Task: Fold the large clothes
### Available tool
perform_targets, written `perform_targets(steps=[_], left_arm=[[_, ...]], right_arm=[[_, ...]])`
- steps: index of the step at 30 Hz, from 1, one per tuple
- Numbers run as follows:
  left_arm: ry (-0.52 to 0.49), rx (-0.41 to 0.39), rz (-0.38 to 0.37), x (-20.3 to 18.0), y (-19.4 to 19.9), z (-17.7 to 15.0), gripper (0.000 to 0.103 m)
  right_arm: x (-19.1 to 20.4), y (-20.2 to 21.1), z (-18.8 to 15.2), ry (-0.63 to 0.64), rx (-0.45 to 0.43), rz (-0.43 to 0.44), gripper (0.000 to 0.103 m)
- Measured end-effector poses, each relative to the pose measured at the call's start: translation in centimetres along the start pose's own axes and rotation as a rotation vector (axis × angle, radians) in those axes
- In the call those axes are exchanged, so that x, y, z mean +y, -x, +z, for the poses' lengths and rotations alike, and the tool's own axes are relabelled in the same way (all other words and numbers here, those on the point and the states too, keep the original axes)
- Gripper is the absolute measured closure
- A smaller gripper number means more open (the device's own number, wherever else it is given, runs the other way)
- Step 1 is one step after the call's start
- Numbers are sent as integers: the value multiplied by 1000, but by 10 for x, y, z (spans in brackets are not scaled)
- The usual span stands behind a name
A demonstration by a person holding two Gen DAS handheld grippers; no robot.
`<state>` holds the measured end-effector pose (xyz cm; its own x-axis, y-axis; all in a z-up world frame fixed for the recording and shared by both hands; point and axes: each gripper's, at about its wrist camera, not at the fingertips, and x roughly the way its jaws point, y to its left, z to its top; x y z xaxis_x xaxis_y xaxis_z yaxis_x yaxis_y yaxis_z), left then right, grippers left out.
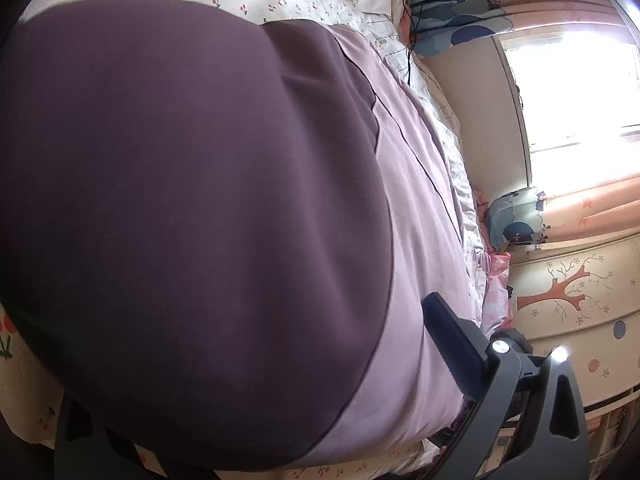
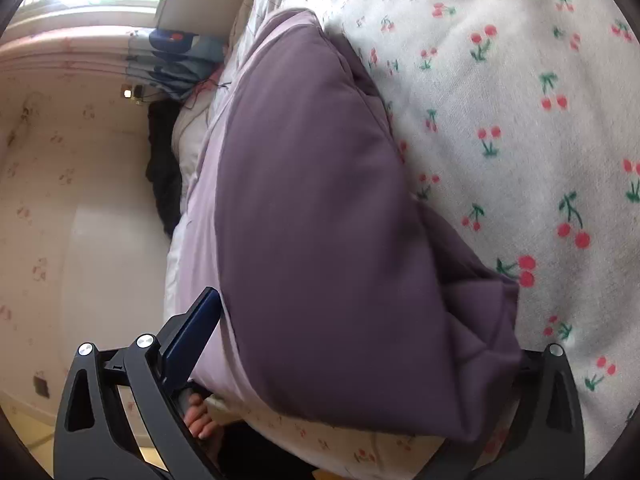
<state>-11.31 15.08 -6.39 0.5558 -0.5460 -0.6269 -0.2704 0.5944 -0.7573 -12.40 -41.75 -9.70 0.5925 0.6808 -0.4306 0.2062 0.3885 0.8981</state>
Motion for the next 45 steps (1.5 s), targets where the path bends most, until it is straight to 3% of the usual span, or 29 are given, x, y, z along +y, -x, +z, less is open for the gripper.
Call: perform_targets(steps=[3,9,10,12,15,17,19,21,24,27,29,31,33,36,38,42,45], left_arm=[[10,3,-8,2,-1,0,6],[11,3,-7,2,-2,-2,6],[10,2,-7,2,-2,-1,6],[6,0,-14,2,-1,-2,6],[-44,-17,-13,-6,1,-3,23],[-152,-62,32,-25,7,-9,40],[-276,-127,63,-47,15,-18,50],[-396,-199,18,-72,27,-29,55],[-487,-227,-70,-91,40,-47,58],[-502,-164,-93,-89,37,-66,58],[-428,-41,-70,-73,18,-71,49],[-340,10,-33,-59,7,-68,40],[-281,45,-59,-52,3,-60,37],[-229,56,-89,-45,5,-55,37],[-161,67,-130,-36,4,-50,34],[-7,84,-207,-13,3,-42,27],[-34,30,-134,-19,2,-36,12]], right_arm=[[-8,-11,4,-68,1,13,6],[-7,-33,15,-53,64,-29,7],[-2,-33,22,-32,55,-33,10],[15,-28,16,62,15,-57,33],[40,-23,10,192,-42,-99,54],[56,-14,2,274,-72,-129,60],[81,-8,-3,357,-105,-136,64],[105,6,-14,428,-137,-121,66],[134,32,-28,534,-186,-97,66],[120,57,-30,522,-214,-91,65],[70,56,-22,412,-153,-136,57],[12,45,-12,229,-60,-156,49],[-23,54,-13,103,-57,-17,43],[-22,82,-18,95,-116,19,39],[-19,104,-18,85,-168,-6,36],[-5,147,-15,75,-356,-44,24],[41,140,-8,264,-374,-118,23]])
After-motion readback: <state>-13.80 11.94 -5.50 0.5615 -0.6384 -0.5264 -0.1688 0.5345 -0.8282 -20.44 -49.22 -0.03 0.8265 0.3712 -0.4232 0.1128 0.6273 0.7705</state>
